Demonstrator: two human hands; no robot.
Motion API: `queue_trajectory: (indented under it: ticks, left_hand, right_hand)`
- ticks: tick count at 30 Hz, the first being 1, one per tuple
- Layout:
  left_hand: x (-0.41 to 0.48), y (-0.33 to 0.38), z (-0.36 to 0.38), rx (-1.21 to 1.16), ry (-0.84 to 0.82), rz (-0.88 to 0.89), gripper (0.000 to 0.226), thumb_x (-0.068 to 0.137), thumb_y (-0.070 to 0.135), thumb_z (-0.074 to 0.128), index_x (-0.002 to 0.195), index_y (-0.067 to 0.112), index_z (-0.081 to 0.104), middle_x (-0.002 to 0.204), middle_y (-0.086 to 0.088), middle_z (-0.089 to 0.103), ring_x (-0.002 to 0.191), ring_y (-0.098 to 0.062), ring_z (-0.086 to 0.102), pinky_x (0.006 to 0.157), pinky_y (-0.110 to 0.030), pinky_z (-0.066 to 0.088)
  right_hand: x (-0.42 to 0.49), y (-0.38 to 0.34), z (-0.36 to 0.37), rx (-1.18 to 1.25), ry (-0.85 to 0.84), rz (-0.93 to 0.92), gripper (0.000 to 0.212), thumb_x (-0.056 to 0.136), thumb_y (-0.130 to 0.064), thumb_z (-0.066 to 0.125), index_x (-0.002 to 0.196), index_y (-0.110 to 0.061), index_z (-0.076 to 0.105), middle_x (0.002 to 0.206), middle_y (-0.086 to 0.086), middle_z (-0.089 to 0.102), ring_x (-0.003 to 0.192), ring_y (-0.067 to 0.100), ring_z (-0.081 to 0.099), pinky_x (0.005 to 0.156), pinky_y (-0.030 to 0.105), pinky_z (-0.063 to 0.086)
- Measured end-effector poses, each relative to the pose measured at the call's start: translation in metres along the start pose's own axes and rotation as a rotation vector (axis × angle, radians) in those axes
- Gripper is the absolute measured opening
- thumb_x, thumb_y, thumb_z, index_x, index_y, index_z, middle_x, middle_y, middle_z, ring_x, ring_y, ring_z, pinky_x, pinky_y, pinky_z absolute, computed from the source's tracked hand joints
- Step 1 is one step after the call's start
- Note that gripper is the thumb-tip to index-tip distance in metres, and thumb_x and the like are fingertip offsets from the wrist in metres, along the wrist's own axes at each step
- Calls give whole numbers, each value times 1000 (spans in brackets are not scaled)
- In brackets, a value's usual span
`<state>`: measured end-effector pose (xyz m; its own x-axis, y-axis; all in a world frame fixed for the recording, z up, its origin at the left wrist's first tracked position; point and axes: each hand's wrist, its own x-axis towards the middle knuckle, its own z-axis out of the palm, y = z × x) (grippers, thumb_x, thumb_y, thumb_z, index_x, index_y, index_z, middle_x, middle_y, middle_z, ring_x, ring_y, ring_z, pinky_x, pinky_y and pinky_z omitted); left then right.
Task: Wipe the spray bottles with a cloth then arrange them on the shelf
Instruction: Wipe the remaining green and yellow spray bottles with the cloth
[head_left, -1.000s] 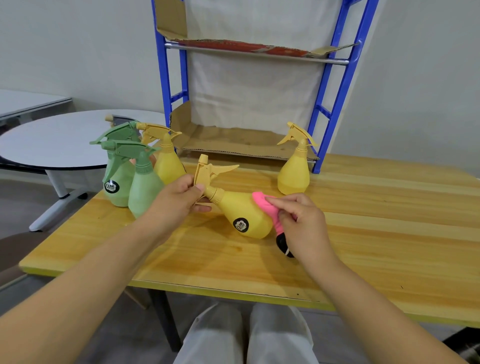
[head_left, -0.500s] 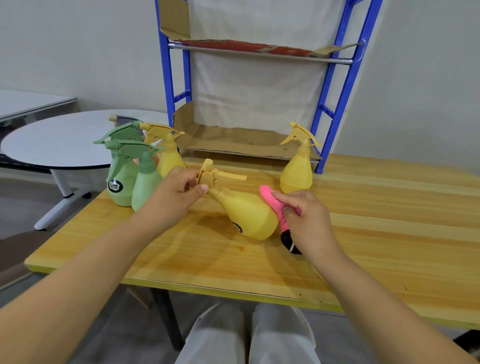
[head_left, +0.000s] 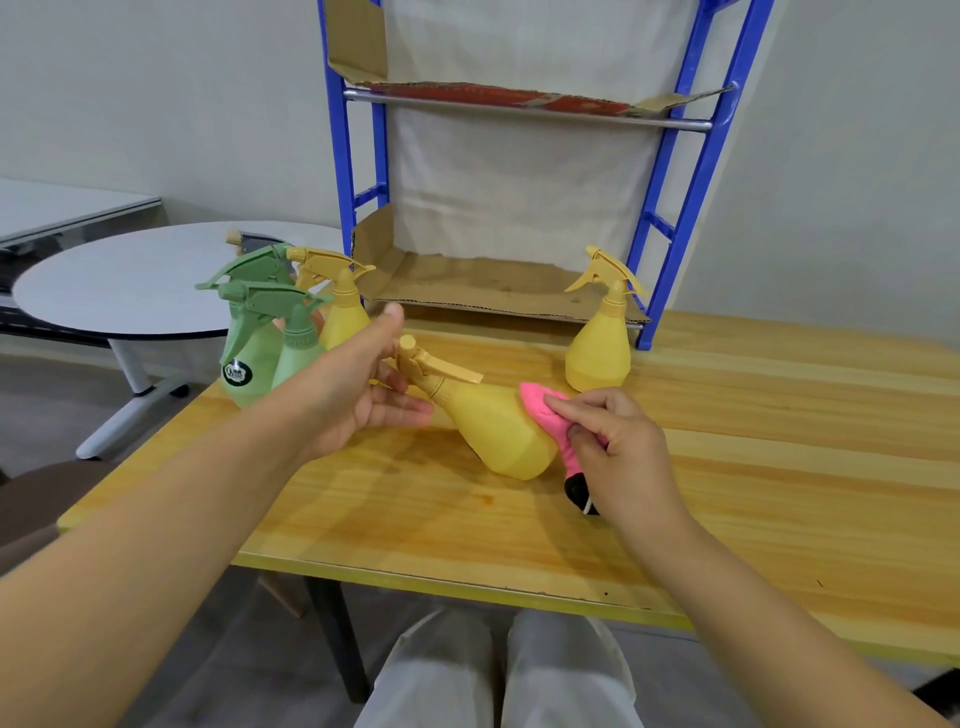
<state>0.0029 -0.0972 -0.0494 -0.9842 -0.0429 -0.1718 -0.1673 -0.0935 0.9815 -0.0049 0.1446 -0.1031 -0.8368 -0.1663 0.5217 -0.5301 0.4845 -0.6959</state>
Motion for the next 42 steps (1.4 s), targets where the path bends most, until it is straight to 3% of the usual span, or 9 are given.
queue_trajectory:
  ticks: [4, 7, 11, 16, 24, 28, 33, 37, 42]
  left_hand:
    - [-4, 7, 1, -30, -65, -55, 16, 89, 10, 56, 98, -2, 61, 89, -17, 58, 75, -23, 65, 60, -27, 60]
    - [-4, 5, 0, 19, -63, -98, 21, 87, -5, 53, 106, 1, 59, 100, -20, 64, 77, -24, 69, 61, -28, 60]
    - [0, 0, -6, 26, -38, -161, 27, 87, -7, 53, 113, 1, 55, 108, -28, 62, 84, -30, 68, 66, -33, 59]
    - [2, -4, -8, 186, -59, -146, 31, 88, -10, 49, 118, -4, 57, 90, -23, 66, 59, -19, 68, 59, -26, 59]
    - [4, 3, -10, 394, -82, 93, 55, 83, -18, 49, 126, 16, 57, 88, -7, 68, 62, -14, 64, 50, -19, 51]
    - [4, 4, -9, 524, -144, 276, 54, 85, -13, 51, 116, 29, 62, 92, 3, 70, 82, -11, 60, 70, -19, 50]
    - [2, -5, -4, 638, -127, 436, 59, 87, -12, 51, 103, 45, 60, 101, 23, 64, 89, 7, 62, 77, -10, 49]
    - [0, -8, -4, 635, -121, 482, 61, 86, -14, 50, 102, 43, 60, 109, 27, 62, 101, 8, 59, 80, -8, 48]
    - [0, -1, 2, 669, -133, 534, 57, 85, -16, 47, 105, 36, 61, 95, 40, 63, 100, 20, 54, 77, -2, 42]
  right_hand:
    - [-4, 3, 1, -20, -43, -49, 42, 83, 6, 61, 111, -25, 67, 99, -15, 54, 98, 0, 49, 81, 6, 42]
    - [-7, 7, 2, -112, -46, -139, 41, 82, 2, 64, 112, -25, 67, 100, -16, 53, 98, 2, 49, 83, 9, 42]
    - [-7, 14, 4, -228, -30, -241, 42, 79, 4, 68, 107, -27, 70, 101, -12, 53, 99, 5, 46, 82, 8, 39]
    - [-4, 13, 5, -302, 22, -335, 46, 74, 6, 71, 105, -27, 71, 100, -6, 58, 97, 6, 47, 81, 9, 38]
    - [24, -8, -2, 43, 5, 72, 37, 87, 5, 56, 101, -25, 71, 92, -10, 57, 88, 1, 54, 73, 3, 40]
    - [29, 0, -2, 42, -97, 197, 45, 86, 7, 55, 88, -35, 71, 89, -4, 60, 81, 5, 55, 67, 9, 43]
    - [18, 8, 7, 189, -177, 355, 39, 83, 5, 61, 80, -32, 76, 93, -5, 70, 85, 2, 63, 73, 15, 50]
    - [24, -3, -5, 242, -122, 320, 38, 82, 11, 58, 86, -23, 75, 91, 0, 66, 63, -7, 55, 56, 5, 42]
    - [30, -17, -7, 188, -62, 124, 47, 80, 13, 59, 80, -32, 72, 91, -9, 62, 84, -8, 55, 72, 3, 40]
